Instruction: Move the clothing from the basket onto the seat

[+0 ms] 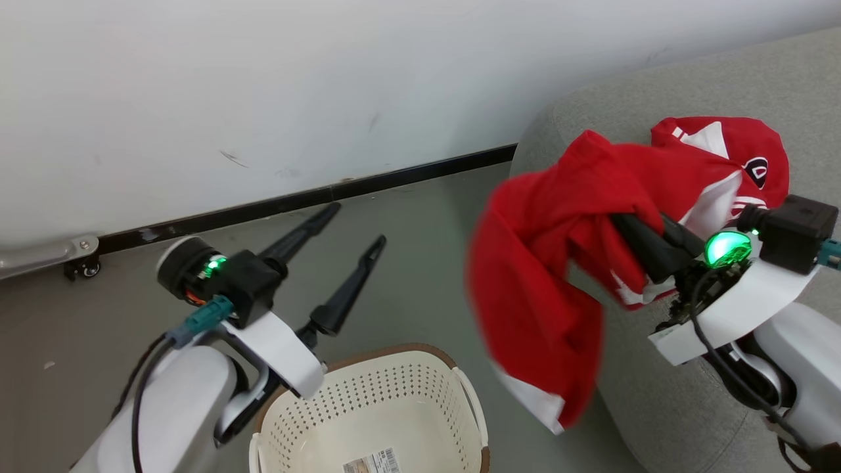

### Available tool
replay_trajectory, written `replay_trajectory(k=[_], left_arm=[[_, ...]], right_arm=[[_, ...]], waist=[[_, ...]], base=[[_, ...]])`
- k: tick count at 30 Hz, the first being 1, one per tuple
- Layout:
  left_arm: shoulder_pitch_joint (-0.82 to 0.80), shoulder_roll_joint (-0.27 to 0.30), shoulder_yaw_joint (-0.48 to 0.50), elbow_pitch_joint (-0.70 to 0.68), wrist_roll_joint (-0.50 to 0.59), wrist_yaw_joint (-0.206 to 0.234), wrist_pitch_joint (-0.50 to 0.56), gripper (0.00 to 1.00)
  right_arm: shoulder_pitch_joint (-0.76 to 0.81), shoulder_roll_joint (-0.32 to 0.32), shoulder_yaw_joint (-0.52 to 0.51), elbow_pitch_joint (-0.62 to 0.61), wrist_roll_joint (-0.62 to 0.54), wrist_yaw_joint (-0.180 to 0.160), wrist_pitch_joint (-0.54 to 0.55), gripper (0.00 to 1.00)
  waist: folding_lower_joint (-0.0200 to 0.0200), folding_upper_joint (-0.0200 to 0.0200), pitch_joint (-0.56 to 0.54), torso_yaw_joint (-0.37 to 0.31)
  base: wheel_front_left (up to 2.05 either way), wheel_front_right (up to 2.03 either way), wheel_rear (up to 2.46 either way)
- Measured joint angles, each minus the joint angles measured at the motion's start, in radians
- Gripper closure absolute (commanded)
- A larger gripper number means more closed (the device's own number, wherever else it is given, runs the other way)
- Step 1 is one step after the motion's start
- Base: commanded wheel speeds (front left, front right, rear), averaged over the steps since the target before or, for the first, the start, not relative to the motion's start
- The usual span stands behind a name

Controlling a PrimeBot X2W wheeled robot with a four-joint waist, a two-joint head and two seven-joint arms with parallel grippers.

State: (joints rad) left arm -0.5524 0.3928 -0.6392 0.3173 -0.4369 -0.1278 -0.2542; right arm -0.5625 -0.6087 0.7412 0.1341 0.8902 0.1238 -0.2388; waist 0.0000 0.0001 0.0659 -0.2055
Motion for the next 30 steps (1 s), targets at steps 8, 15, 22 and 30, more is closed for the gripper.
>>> replay_trajectory(k=[8,15,22,30], left_arm=[[0.019,0.001,-0.104,-0.068,-0.013,0.000,-0.001,0.00],[0.026,-0.004,-0.174,-0.125,-0.038,0.000,-0.001,0.00],[0.037,-0.020,-0.210,-0.169,-0.055,0.000,-0.001,0.00],[0.048,-0.028,-0.232,-0.179,-0.064,0.000,-0.001,0.00]], right_arm=[[0.005,-0.046,-0.046,0.028,0.000,0.000,0.000,1.00],[0.045,-0.083,-0.077,0.032,0.000,0.000,-0.003,1.00],[0.083,-0.117,-0.108,0.031,0.001,0.000,-0.003,1.00],[0.141,-0.136,-0.136,0.031,0.006,0.000,-0.008,1.00]], waist=[[0.0000,0.0000,-0.003,-0.016],[0.0000,0.0000,-0.013,-0.034],[0.0000,0.0000,-0.025,-0.058],[0.0000,0.0000,-0.040,-0.093]], base=[[0.00,0.00,0.00],[0.00,0.00,0.00],[0.00,0.00,0.00],[0.00,0.00,0.00]])
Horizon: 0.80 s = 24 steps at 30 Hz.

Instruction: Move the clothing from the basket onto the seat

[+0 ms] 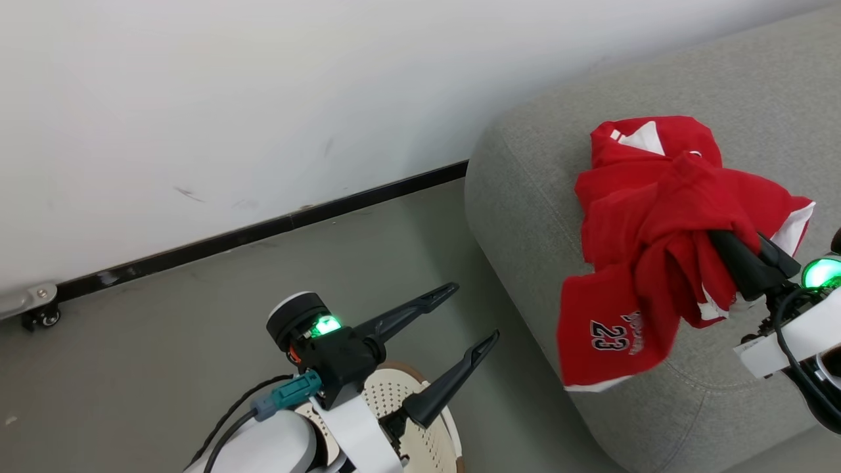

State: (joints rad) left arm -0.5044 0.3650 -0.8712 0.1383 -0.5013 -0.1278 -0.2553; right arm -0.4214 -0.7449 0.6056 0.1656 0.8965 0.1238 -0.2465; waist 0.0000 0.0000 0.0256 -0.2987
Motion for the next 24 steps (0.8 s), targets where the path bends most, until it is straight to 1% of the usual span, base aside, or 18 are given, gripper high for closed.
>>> replay_trajectory(k=[9,14,20,24], left_arm=[[0.018,-0.019,-0.002,0.000,-0.008,0.000,0.000,0.00],[0.035,-0.020,0.007,0.001,-0.008,0.000,0.000,0.00],[0.043,-0.019,0.015,0.007,-0.007,0.000,0.000,0.00],[0.045,-0.011,0.016,0.018,0.003,0.000,0.000,0.00]], right_arm=[[0.051,-0.014,-0.039,-0.001,0.004,0.000,0.000,1.00],[0.059,-0.014,-0.042,0.000,0.024,0.000,0.000,1.00],[0.066,-0.013,-0.045,0.015,0.037,0.000,0.000,1.00],[0.037,-0.012,-0.046,0.035,0.037,0.000,0.011,1.00]], waist=[[-0.0001,0.0000,-0.015,-0.043],[0.0000,0.0000,-0.017,-0.063],[0.0000,0.0000,0.001,-0.069],[0.0000,0.0000,0.019,-0.066]], base=[[0.00,0.00,0.00],[0.00,0.00,0.00],[0.00,0.00,0.00],[0.00,0.00,0.00]])
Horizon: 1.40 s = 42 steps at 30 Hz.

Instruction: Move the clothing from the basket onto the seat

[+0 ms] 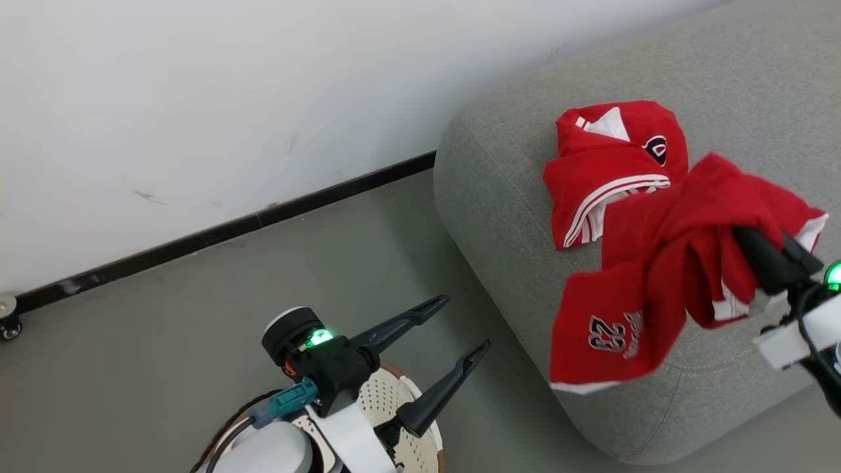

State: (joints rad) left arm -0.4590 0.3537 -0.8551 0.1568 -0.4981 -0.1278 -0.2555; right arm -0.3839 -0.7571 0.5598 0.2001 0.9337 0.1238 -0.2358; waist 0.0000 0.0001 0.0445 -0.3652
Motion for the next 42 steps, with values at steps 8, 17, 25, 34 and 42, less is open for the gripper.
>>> replay_trajectory(k=[8,17,25,34,42], left_arm=[[-0.009,0.026,0.030,0.001,0.020,0.002,0.000,0.00],[-0.085,0.053,0.050,-0.018,0.051,0.005,0.000,0.00],[-0.138,0.052,0.044,-0.050,0.082,0.005,0.015,0.00],[-0.184,0.043,0.022,-0.072,0.108,0.004,0.037,0.00],[-0.236,0.041,-0.014,-0.081,0.168,0.004,0.062,0.00]], right_arm=[[-0.143,0.011,-0.032,0.064,0.006,0.000,0.043,1.00],[-0.313,0.014,-0.116,0.174,0.009,0.000,0.081,1.00],[-0.403,-0.028,-0.169,0.287,0.010,0.000,0.117,1.00],[-0.463,-0.052,-0.206,0.402,-0.035,0.000,0.116,1.00],[-0.451,0.019,-0.202,0.536,-0.087,0.001,0.075,1.00]], waist=[[0.0000,0.0000,0.046,0.012],[0.0000,0.0000,0.114,0.026],[0.0000,0.0000,0.185,0.036],[0.0000,0.0000,0.267,0.053],[0.0000,0.0000,0.339,0.071]], base=[[0.00,0.00,0.00],[0.00,0.00,0.00],[0.00,0.00,0.00],[0.00,0.00,0.00],[0.00,0.00,0.00]])
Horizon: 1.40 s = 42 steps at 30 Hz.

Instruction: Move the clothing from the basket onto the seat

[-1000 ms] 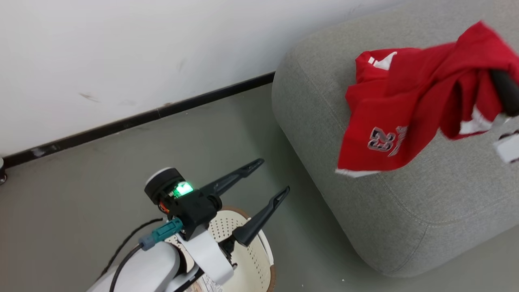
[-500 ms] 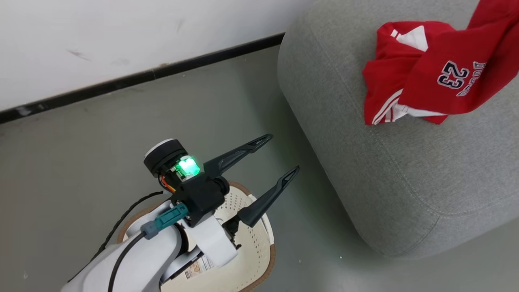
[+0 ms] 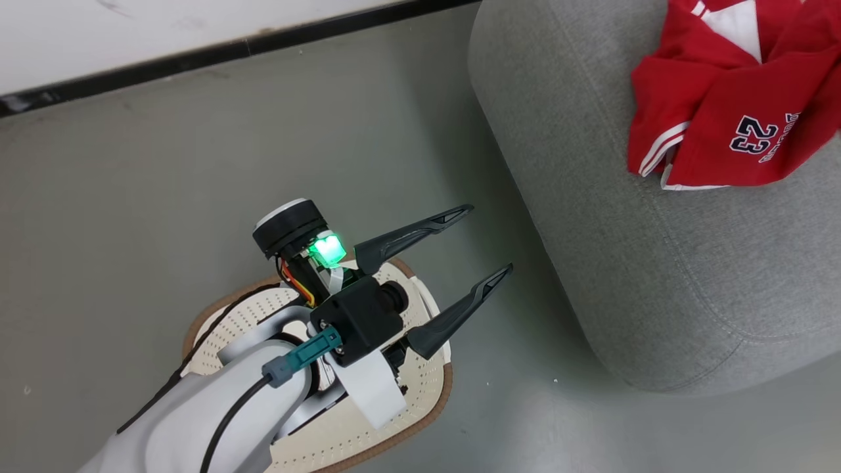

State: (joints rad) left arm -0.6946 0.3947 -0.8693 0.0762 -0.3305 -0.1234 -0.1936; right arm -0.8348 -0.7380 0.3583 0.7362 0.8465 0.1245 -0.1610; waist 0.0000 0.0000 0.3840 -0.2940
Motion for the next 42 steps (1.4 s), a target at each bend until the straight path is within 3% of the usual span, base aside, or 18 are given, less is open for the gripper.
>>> replay_trajectory(k=[7,20,21,22,23,25,26,42], left_arm=[[-0.030,-0.015,-0.026,-0.002,0.022,0.000,0.010,0.00],[-0.073,-0.016,-0.040,0.015,0.036,0.000,0.010,0.00],[-0.076,-0.016,-0.040,0.019,0.036,0.000,0.010,0.00],[-0.080,-0.015,-0.040,0.022,0.036,0.000,0.009,0.00],[-0.085,-0.014,-0.040,0.025,0.036,0.000,0.009,0.00],[-0.090,-0.010,-0.040,0.036,0.037,0.000,0.006,0.00],[-0.090,-0.007,-0.040,0.043,0.038,0.000,0.001,0.00],[-0.069,0.002,-0.040,0.123,0.034,-0.001,-0.033,0.00]], right_arm=[[0.026,0.071,-0.010,0.112,-0.024,0.000,-0.027,1.00],[0.030,0.138,-0.035,0.254,-0.051,0.000,-0.042,1.00],[0.030,0.145,-0.035,0.255,-0.047,0.000,-0.042,0.94],[0.030,0.153,-0.034,0.256,-0.045,0.000,-0.042,0.63],[0.030,0.163,-0.029,0.257,-0.046,0.000,-0.042,0.51],[0.030,0.178,-0.020,0.255,-0.046,0.000,-0.042,0.10],[0.030,0.182,-0.016,0.255,-0.046,0.000,-0.042,0.00],[0.139,0.153,0.019,0.190,-0.053,0.000,-0.078,0.00]], waist=[[0.0000,0.0000,0.060,0.014],[0.0000,0.0000,0.150,0.025],[0.0000,0.0000,0.155,0.024],[0.0000,0.0000,0.160,0.023],[0.0000,0.0000,0.164,0.021],[0.0000,0.0000,0.170,0.015],[0.0000,0.0000,0.171,0.011],[0.0000,0.0000,0.122,-0.037]], base=[[0.00,0.00,0.00],[0.00,0.00,0.00],[0.00,0.00,0.00],[0.00,0.00,0.00],[0.00,0.00,0.00],[0.00,0.00,0.00],[0.00,0.00,0.00],[0.00,0.00,0.00]])
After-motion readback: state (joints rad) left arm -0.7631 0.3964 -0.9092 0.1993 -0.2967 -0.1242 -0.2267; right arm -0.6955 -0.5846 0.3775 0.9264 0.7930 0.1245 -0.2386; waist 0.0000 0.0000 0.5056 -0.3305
